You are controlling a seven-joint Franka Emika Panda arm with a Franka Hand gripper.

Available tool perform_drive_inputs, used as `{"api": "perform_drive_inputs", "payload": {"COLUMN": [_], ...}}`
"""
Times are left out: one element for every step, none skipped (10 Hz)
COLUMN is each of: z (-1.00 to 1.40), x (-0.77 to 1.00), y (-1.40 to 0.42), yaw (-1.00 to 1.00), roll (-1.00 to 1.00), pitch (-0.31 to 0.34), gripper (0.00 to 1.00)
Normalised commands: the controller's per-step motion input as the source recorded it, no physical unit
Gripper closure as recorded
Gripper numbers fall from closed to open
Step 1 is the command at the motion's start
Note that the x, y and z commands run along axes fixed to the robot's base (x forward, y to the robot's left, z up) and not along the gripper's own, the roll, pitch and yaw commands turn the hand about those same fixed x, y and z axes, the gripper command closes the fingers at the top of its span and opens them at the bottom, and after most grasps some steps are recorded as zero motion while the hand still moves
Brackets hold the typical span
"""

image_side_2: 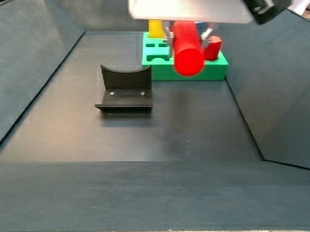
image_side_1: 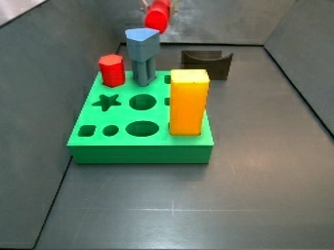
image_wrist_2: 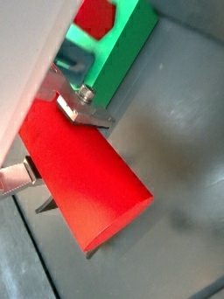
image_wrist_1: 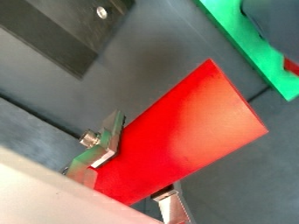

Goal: Pick up the round object. Move up. Place the round object on the fixture. Regrasp the round object. Move to above the board. Insert the round object.
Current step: Place the round object on the fixture.

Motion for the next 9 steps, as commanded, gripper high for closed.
{"api": "perform_drive_inputs", "payload": {"z": [-0.10, -0.09, 0.50, 0.54, 0.49, 0.43, 0.29, 0.19, 0.09], "x": [1.00, 1.00, 1.00, 1.00, 1.00, 1.00, 0.99, 0.87, 0.72], "y": [-0.06, -0.05, -0.27, -0.27, -0.19, -0.17, -0.12, -0.07, -0.02], "yaw": [0.02, 0.02, 0.07, 0.07, 0.05, 0.04, 0.03, 0.02, 0.01], "roll": [0.04, 0.05, -1.00, -1.00, -1.00, -1.00, -1.00, -1.00, -1.00], "pitch": [0.040, 0.047, -0.067, -0.057, -0.030, -0.021, -0.005, 0.010, 0.037], "gripper": [1.00, 1.00, 1.00, 1.00, 1.00, 1.00, 1.00, 1.00, 1.00]}}
